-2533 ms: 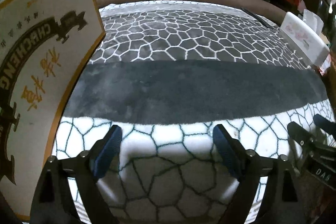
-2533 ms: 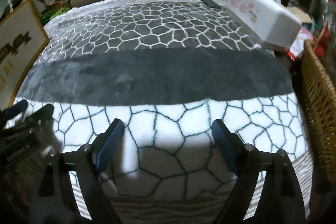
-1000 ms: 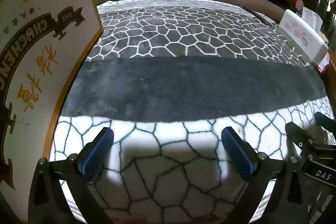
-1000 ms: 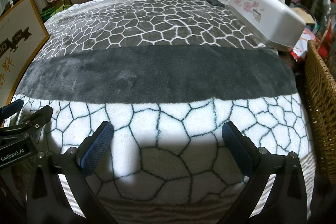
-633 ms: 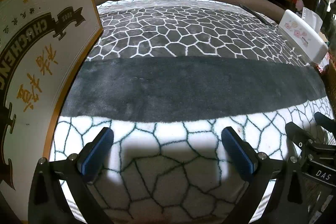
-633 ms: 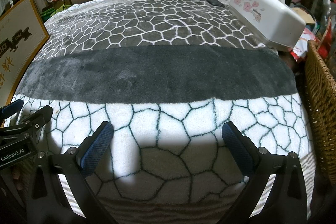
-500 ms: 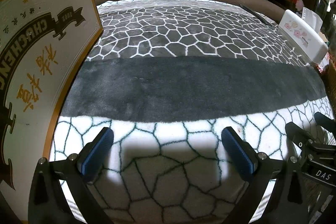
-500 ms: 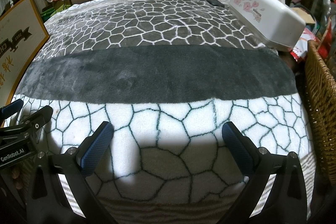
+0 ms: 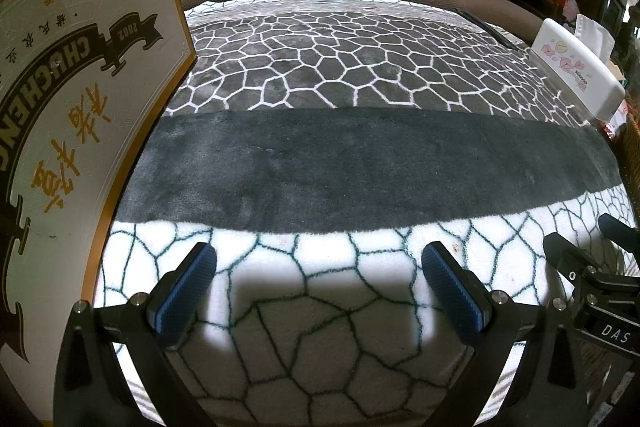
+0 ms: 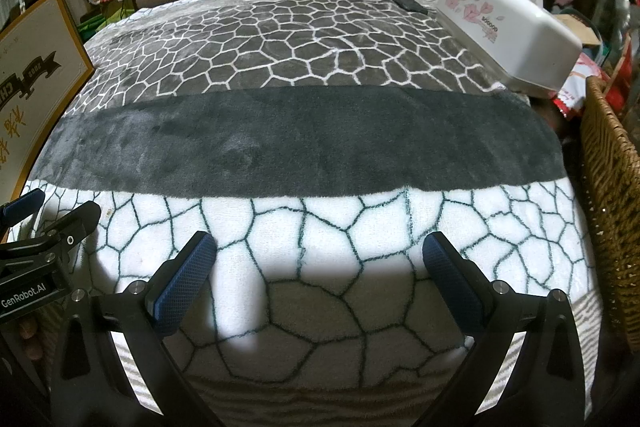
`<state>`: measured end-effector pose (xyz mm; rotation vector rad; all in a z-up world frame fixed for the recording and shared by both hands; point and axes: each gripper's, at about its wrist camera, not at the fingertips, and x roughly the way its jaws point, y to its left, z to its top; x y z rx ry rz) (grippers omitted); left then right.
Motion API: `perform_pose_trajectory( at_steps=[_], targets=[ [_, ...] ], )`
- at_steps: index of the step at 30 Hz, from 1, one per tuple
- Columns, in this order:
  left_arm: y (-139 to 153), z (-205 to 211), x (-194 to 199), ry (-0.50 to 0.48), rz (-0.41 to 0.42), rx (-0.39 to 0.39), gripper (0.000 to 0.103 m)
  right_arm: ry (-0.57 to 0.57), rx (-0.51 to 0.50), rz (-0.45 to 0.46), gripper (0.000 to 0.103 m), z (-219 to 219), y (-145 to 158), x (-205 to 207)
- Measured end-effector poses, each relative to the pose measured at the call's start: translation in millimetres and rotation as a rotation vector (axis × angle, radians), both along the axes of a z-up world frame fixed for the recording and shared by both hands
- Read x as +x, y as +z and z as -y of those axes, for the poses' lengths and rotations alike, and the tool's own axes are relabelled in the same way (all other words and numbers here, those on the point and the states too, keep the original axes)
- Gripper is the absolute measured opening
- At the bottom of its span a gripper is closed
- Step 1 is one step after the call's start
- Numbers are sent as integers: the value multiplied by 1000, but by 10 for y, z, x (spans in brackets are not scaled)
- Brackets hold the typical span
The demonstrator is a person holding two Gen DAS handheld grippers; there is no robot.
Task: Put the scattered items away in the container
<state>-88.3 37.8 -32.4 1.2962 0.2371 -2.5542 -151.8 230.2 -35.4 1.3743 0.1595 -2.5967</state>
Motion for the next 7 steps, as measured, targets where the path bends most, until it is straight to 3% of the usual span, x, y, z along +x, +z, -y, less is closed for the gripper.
perform_pose_trajectory(
  at_steps=[7],
  targets=[
    [3,1,0,0,-1,2,103,0,0,0,103,-1,0,-1]
  ],
)
